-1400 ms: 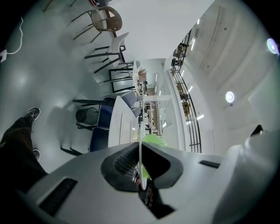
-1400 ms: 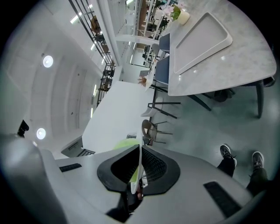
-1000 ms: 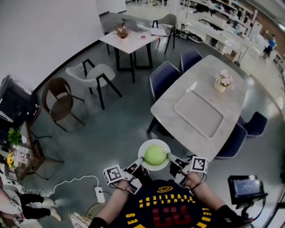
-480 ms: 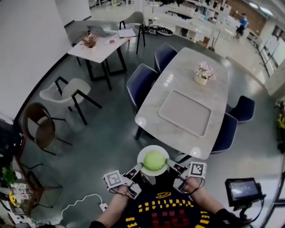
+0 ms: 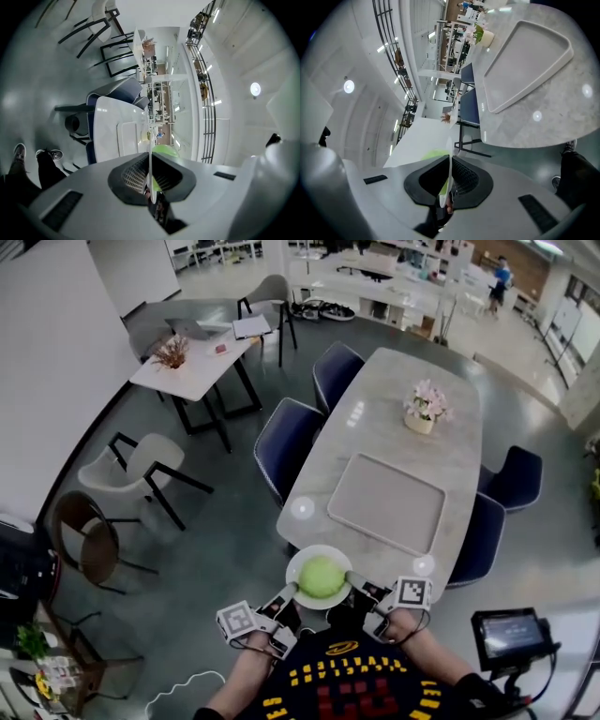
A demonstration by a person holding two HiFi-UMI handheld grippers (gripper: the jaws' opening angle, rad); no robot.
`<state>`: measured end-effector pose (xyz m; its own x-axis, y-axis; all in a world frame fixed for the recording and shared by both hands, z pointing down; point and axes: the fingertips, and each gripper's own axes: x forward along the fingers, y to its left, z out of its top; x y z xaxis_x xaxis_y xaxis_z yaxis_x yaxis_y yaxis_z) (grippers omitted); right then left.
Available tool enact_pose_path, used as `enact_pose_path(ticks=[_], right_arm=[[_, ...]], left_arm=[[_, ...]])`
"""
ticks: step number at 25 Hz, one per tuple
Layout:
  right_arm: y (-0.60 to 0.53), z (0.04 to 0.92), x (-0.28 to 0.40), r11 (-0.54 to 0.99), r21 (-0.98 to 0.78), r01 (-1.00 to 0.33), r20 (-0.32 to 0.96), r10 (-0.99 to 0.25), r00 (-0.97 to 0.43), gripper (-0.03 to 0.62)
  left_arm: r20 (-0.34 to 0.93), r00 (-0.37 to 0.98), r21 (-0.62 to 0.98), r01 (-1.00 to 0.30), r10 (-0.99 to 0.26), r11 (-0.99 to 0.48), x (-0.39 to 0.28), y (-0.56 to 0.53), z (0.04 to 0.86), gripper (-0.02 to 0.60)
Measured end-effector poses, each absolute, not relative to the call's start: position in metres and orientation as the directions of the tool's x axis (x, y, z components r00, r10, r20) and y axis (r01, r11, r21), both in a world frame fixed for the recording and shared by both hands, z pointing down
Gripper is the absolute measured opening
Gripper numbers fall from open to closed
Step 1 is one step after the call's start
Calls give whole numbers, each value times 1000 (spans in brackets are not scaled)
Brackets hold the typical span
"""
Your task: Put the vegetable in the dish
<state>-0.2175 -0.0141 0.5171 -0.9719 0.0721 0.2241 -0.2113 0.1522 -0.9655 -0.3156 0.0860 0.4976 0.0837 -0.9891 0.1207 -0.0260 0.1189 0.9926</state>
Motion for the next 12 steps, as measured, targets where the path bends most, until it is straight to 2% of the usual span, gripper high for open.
enact_pose_path(ticks=[4, 12], right_arm=[[-61, 513, -237, 234, -955, -181, 205, 83, -975, 21], [-153, 530, -238, 176, -962, -207, 211, 4, -978, 21]], left_arm=[[131, 83, 991, -35, -988, 129, -334, 42, 494, 15], [186, 152, 982, -52, -971, 181, -345, -59, 517, 15]])
